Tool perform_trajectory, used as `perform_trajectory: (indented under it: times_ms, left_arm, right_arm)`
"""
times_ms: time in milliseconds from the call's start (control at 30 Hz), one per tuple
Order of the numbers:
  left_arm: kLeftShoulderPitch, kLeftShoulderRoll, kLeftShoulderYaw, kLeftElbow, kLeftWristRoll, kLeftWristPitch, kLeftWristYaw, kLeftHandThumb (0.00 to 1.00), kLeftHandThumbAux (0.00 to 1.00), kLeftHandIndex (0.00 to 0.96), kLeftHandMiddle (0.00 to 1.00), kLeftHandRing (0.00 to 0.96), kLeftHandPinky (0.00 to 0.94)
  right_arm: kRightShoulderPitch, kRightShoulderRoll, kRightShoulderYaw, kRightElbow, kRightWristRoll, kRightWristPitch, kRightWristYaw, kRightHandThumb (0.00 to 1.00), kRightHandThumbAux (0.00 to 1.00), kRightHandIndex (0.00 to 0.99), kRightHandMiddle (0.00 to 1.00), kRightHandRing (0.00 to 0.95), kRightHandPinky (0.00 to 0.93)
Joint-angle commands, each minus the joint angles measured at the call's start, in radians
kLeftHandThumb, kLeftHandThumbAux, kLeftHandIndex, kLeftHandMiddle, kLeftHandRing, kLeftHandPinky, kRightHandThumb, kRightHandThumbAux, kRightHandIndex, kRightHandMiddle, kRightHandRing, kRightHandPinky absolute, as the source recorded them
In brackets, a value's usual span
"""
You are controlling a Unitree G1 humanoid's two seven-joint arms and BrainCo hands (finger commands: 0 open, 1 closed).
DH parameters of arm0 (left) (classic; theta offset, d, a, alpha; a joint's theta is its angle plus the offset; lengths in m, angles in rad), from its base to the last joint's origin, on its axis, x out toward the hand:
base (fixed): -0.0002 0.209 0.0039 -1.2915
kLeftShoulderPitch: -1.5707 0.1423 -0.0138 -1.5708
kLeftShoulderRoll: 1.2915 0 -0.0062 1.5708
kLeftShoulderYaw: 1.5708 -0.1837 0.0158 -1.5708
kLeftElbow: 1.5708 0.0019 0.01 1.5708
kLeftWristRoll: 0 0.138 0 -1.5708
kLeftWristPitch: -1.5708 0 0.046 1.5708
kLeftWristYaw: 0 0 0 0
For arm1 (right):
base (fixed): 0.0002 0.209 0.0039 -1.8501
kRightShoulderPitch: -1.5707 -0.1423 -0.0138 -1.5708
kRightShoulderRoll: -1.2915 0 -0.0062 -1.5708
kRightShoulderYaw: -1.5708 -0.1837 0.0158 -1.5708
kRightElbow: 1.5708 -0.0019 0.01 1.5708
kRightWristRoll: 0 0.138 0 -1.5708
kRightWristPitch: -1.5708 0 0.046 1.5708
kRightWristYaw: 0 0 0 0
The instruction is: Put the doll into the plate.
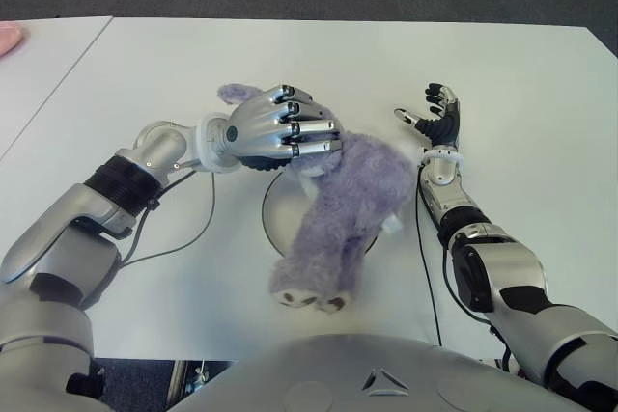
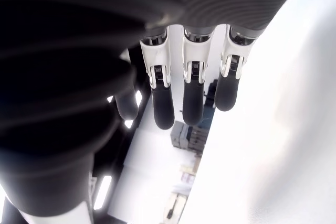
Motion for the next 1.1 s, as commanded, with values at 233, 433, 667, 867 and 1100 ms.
perform_trajectory:
  times_ms: [233,433,667,867,1100]
  left_arm:
    - [0.045,-0.04,-0.022,0.028,-0.015,-0.101,-0.037,0.847,0.671,0.399,0.524,0.829,0.843]
    - [0.086,-0.041,-0.021,0.01,-0.017,-0.105,-0.056,0.849,0.669,0.4,0.535,0.827,0.841]
    - [0.096,-0.049,-0.016,0.012,-0.014,-0.107,-0.055,0.85,0.669,0.401,0.541,0.821,0.838]
    - [0.092,-0.059,-0.01,0.02,-0.012,-0.104,-0.05,0.852,0.666,0.408,0.556,0.802,0.807]
    - [0.119,-0.05,0.002,-0.015,0.027,-0.044,-0.023,0.739,0.695,0.432,0.698,0.775,0.782]
  right_arm:
    - [0.278,0.102,0.021,0.158,-0.02,0.107,0.008,0.0,0.857,0.211,0.251,0.216,0.206]
    - [0.279,0.105,0.015,0.158,-0.013,0.103,0.014,0.0,0.873,0.206,0.241,0.206,0.203]
    - [0.281,0.105,0.018,0.157,-0.017,0.097,0.009,0.0,0.887,0.203,0.239,0.207,0.208]
    - [0.281,0.104,0.022,0.157,-0.021,0.097,0.004,0.0,0.893,0.207,0.238,0.205,0.201]
    - [0.282,0.101,0.028,0.157,-0.028,0.097,-0.002,0.0,0.893,0.216,0.248,0.216,0.216]
